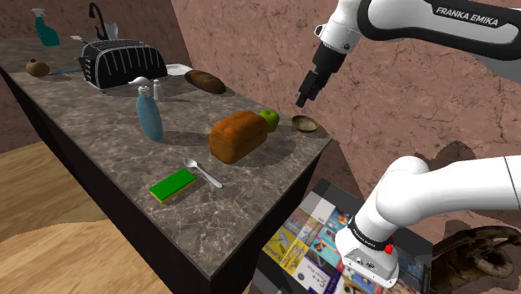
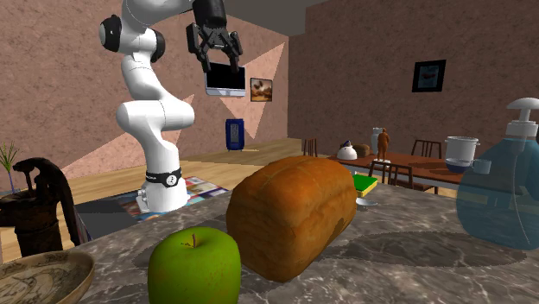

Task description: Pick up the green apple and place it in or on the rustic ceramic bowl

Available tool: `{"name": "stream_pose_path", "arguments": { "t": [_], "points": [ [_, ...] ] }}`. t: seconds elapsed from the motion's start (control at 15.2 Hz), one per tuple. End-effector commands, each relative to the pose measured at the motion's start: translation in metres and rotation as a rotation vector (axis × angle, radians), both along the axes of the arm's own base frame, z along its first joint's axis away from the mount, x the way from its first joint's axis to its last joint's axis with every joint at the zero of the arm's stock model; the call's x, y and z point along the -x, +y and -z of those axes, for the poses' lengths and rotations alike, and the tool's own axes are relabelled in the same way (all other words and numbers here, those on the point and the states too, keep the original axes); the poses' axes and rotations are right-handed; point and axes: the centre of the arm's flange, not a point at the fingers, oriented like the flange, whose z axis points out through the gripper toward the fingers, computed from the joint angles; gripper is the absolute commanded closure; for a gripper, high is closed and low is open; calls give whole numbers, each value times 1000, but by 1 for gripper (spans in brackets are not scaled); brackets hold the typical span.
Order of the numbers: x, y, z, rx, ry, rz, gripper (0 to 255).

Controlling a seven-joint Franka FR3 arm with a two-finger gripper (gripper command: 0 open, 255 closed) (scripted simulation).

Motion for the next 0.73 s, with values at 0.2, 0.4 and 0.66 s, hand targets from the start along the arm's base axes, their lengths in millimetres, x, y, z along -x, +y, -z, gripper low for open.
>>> {"name": "stream_pose_path", "arguments": {
  "t": [0.2, 0.4, 0.66],
  "points": [
    [-37, -18, 12, -1, 31, 39, 0],
    [-72, -38, 26, -3, 63, 78, 0],
    [-117, -66, 45, -4, 105, 131, 0]
  ]
}}
